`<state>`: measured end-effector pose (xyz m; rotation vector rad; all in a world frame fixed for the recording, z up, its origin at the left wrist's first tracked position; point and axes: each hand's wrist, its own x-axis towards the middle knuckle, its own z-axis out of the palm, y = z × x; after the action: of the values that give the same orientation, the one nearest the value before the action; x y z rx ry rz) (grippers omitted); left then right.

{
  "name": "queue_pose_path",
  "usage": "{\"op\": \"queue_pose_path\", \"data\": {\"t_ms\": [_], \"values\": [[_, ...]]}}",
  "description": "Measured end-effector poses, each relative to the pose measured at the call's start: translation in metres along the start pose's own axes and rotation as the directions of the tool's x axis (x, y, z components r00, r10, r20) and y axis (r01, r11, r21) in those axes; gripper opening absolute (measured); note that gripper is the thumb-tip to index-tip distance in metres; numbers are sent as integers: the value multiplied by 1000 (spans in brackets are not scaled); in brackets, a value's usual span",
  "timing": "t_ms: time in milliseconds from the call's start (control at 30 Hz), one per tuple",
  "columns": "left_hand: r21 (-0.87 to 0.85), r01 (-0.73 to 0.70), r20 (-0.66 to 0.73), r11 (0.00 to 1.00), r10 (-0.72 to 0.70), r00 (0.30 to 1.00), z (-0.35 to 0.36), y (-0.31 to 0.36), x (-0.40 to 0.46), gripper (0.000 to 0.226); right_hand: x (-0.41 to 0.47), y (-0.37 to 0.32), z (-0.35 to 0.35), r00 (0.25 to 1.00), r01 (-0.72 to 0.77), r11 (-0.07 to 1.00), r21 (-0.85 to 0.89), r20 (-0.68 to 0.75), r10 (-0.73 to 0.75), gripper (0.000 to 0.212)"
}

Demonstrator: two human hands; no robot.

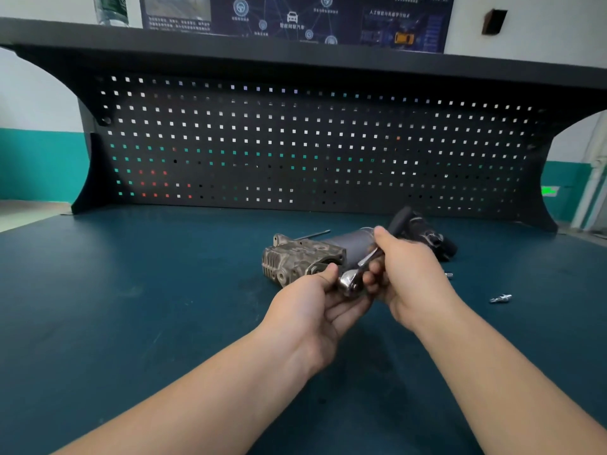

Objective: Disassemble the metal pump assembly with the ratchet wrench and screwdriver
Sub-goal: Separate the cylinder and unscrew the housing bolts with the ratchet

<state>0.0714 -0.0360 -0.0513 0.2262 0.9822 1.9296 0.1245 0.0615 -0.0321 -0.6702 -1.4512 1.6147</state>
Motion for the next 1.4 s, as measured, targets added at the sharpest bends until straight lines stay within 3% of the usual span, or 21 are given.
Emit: {"op": "queue_pose_path", "data": {"t_ms": [67, 167, 233, 300, 400, 467, 533, 567, 633, 667, 733, 833, 933, 1033, 1133, 1167, 1233, 1300, 1333, 1400], "values": [[12, 9, -16, 1000, -9, 1000, 0, 0, 0, 24, -2, 0, -1, 984, 178, 974, -139, 45, -173, 32], [31, 37, -22, 999, -36, 999, 1, 3, -2, 22, -13, 0, 4, 787, 616, 741, -268, 245, -566, 26], [38, 37, -12, 999, -37, 999, -1, 3, -2, 22, -19, 3, 7, 638, 769, 567, -297, 418, -647, 24], [34, 29, -7, 999, -29, 1000, -2, 4, -1, 27, -22, 4, 9, 577, 816, 474, -331, 490, -653, 24], [18, 24, -8, 1000, -24, 1000, -3, 3, -1, 22, -22, 3, 11, 657, 754, 567, -332, 369, -657, 25], [17, 23, -15, 1000, -23, 1000, -2, 3, 0, 18, -18, 2, 11, 790, 610, 714, -343, 198, -580, 31], [33, 26, -20, 999, -25, 999, -2, 3, 1, 18, -10, 1, 7, 943, 327, 905, -273, 36, -330, 35], [47, 32, -22, 998, -31, 999, -1, 3, 1, 20, -6, 1, 4, 986, 161, 969, -188, -7, -165, 35], [75, 39, -20, 996, -38, 999, 0, 3, 2, 23, -1, -1, -2, 998, -61, 997, -42, -13, 61, 33], [83, 39, -23, 996, -37, 999, 1, 3, 1, 25, -1, -2, -4, 998, -64, 997, -39, 2, 64, 33], [90, 30, -26, 996, -28, 999, 2, 3, 0, 26, -4, -3, -2, 986, 163, 972, -170, 42, -159, 36], [85, 26, -11, 996, -25, 1000, 2, 5, -4, 23, -13, -3, 4, 813, 580, 746, -326, 175, -555, 34], [73, 36, 9, 997, -36, 999, 0, 5, -4, 22, -16, 1, 5, 713, 702, 636, -321, 315, -627, 28], [58, 36, 11, 998, -37, 999, -1, 6, -3, 24, -18, 2, 6, 706, 708, 640, -299, 332, -625, 28], [64, 35, 7, 997, -36, 999, 0, 7, -3, 21, -16, 2, 10, 809, 569, 705, -423, 133, -573, 38], [73, 33, 5, 997, -33, 999, 0, 7, -2, 21, -13, 1, 9, 872, 456, 777, -434, 40, -489, 40], [90, 30, 1, 995, -30, 1000, 1, 5, -1, 22, -4, -1, 3, 980, 152, 944, -293, -80, -183, 40], [98, 30, -5, 995, -29, 1000, 0, 4, 0, 24, -1, -5, -3, 997, -58, 981, -183, -60, 47, 34], [99, 30, -6, 995, -29, 1000, 0, 3, 1, 25, 0, -5, -6, 999, -34, 972, -234, -45, 24, 35], [103, 32, -7, 994, -31, 999, 0, 3, 1, 26, -3, -4, -4, 968, 238, 882, -407, 20, -252, 39]]}}
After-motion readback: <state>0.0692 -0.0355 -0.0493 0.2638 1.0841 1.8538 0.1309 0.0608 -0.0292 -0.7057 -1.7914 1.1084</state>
